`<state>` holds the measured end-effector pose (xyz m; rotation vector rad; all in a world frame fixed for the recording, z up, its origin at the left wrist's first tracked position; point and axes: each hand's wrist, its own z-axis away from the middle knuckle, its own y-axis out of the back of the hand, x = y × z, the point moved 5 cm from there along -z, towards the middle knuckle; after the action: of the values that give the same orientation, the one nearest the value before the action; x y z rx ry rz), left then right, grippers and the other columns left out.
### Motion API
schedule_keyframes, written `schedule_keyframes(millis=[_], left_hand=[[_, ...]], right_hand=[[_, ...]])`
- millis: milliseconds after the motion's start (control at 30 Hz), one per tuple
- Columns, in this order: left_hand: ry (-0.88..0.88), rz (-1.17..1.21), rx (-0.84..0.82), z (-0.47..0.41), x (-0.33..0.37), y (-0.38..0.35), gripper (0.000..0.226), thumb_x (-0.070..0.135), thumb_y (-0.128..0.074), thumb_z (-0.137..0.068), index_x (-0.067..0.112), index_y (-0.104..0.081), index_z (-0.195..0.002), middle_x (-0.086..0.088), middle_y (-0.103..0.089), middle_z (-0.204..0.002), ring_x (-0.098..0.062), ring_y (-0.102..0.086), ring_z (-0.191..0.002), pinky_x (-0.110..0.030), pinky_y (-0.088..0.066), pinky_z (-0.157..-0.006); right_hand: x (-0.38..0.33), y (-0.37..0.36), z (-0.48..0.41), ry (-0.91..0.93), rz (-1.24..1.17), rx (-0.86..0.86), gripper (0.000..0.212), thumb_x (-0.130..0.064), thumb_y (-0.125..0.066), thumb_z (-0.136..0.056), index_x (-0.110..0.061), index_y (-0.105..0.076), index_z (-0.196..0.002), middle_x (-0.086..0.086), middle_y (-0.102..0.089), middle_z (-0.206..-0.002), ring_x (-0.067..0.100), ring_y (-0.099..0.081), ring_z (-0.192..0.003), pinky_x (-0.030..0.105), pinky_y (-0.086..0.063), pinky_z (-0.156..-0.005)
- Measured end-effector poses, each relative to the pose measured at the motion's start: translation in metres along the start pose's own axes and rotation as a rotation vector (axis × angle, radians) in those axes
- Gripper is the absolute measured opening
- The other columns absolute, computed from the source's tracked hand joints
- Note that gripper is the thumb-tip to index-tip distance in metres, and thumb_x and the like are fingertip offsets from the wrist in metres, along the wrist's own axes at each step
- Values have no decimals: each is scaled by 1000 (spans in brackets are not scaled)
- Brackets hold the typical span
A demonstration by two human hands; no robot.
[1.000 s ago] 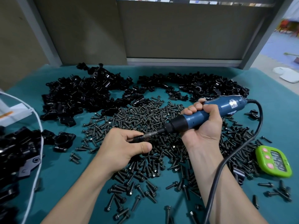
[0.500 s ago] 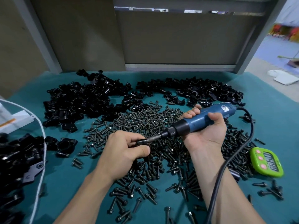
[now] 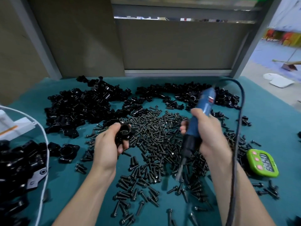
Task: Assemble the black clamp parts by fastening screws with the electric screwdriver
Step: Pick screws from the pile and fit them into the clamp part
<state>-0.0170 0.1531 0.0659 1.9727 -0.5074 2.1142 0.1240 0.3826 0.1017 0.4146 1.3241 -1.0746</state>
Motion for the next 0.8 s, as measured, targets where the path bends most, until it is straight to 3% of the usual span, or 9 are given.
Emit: schedule_keyframes(millis=[100,200,267,333,433,567,633,700,800], left_hand=[[14,-94,14,-2,-3,-3,28,36,-50,-108,23,-75,-103,-4,-70,-70,-8,-53,-54,-22,-43,-53],[-91,-240,8,-1,0,-3,15,38,-56,-106,37,-71,-105,0,-76,-78,-10,-63,-61,-28,-50,-60],[-179,-423,15,2,4,-6,5,46,-59,-101,49,-63,-102,7,-76,-80,-11,-68,-66,-35,-53,-64],[-238,-562,34,7,9,-10,10,52,-62,-96,56,-54,-99,19,-73,-79,-3,-66,-65,-29,-48,-59],[-305,-604,67,14,17,-12,19,55,-65,-91,51,-50,-103,36,-66,-85,4,-63,-66,-21,-39,-56],[-405,-541,118,20,25,-11,32,52,-74,-86,52,-49,-107,37,-66,-93,8,-64,-82,-10,-45,-60],[-463,-531,119,23,28,-13,38,49,-78,-84,54,-50,-110,38,-64,-99,10,-64,-86,-2,-43,-67],[-491,-541,104,24,28,-14,43,47,-79,-80,55,-52,-112,38,-64,-101,11,-64,-89,-1,-43,-69],[-512,-599,56,21,23,-17,50,33,-82,-79,50,-56,-118,24,-68,-100,6,-63,-94,-9,-46,-76]], right_hand=[[-1,-13,10,190,561,58,28,-22,-67,-93,-21,-50,-115,11,-70,-81,21,-66,-54,34,-57,-49],[4,-18,16,230,1027,116,63,-35,-70,-93,-27,-34,-143,-1,-60,-90,17,-67,-65,28,-49,-50],[10,-24,21,207,1138,75,87,-34,-72,-91,-34,-15,-157,0,-58,-94,22,-67,-73,36,-58,-64],[17,-30,22,214,1216,70,95,-31,-73,-90,-35,-7,-159,2,-62,-98,25,-67,-77,42,-59,-74],[19,-39,25,303,1329,155,91,-30,-75,-88,-32,-13,-156,1,-62,-106,25,-58,-78,37,-46,-68],[19,-47,32,438,1433,231,70,-33,-74,-89,-30,-32,-145,-2,-59,-116,26,-57,-96,36,-40,-71],[14,-57,40,630,1370,241,49,-34,-69,-92,-29,-49,-136,-7,-60,-117,21,-56,-109,34,-42,-78],[11,-67,48,728,1063,91,28,-39,-68,-92,-30,-65,-119,-16,-65,-104,10,-61,-100,25,-46,-81],[32,-87,54,412,622,-319,28,-54,-67,-82,-39,-72,-104,-17,-76,-91,-1,-71,-87,19,-55,-77]])
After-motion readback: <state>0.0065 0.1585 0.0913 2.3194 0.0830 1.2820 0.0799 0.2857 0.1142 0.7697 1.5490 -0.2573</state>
